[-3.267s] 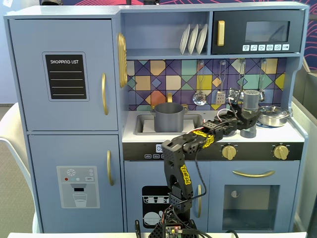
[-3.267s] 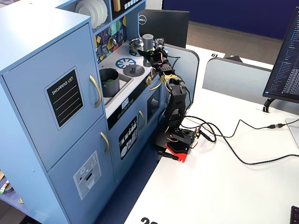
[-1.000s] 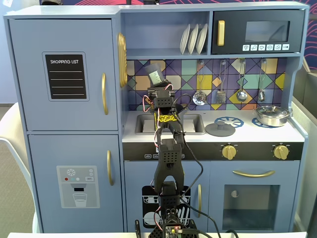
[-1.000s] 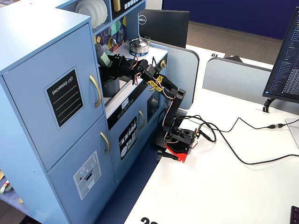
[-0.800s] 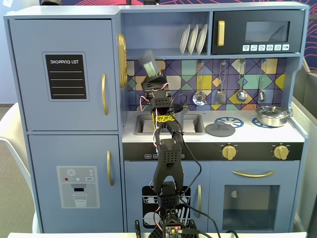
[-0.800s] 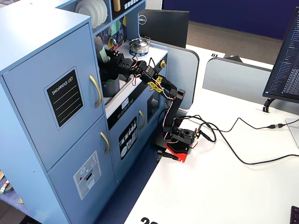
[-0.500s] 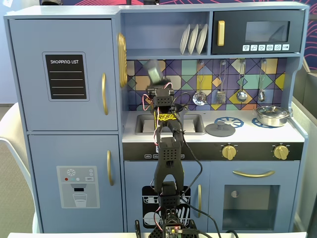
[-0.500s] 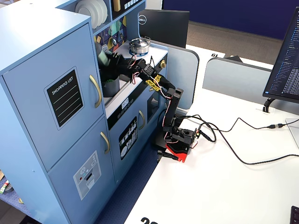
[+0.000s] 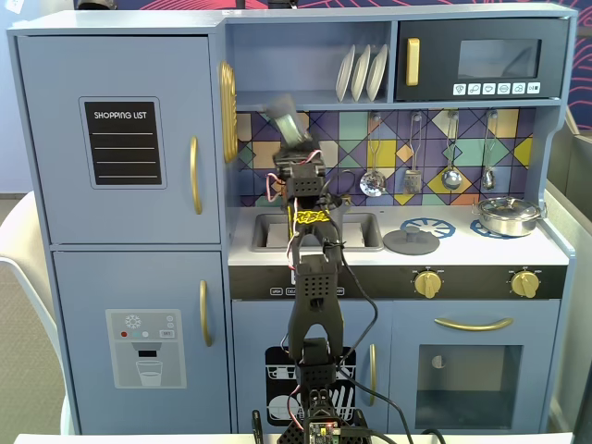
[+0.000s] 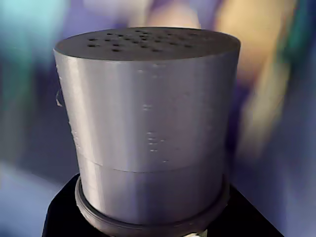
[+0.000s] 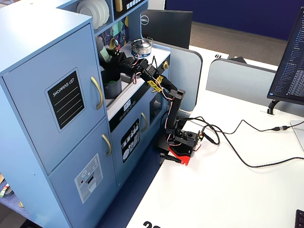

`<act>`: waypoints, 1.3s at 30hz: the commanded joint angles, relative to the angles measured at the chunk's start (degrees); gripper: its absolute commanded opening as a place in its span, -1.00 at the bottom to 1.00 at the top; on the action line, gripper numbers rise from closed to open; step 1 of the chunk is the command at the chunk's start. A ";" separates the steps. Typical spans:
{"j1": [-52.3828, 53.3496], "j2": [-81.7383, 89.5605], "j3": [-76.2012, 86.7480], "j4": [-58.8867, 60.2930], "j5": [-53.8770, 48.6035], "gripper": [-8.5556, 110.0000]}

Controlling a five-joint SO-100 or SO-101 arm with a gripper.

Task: Put salt in the gray recipient

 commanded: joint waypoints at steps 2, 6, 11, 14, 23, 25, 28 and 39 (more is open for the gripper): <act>-0.70 -0.18 -2.64 -2.46 -3.16 -0.86; -1.14 -0.62 -6.86 -14.50 -25.93 -0.86; 8.70 2.55 -0.70 -15.03 -82.35 -0.86; 19.34 5.62 5.19 -16.52 -115.31 -0.86; 43.24 0.97 8.53 -31.55 -159.96 -0.86; 45.79 0.18 9.67 -31.73 -161.02 -0.86; 47.64 -0.09 13.45 -34.19 -161.89 -0.86; 50.45 -2.29 23.12 -41.66 -158.20 -0.86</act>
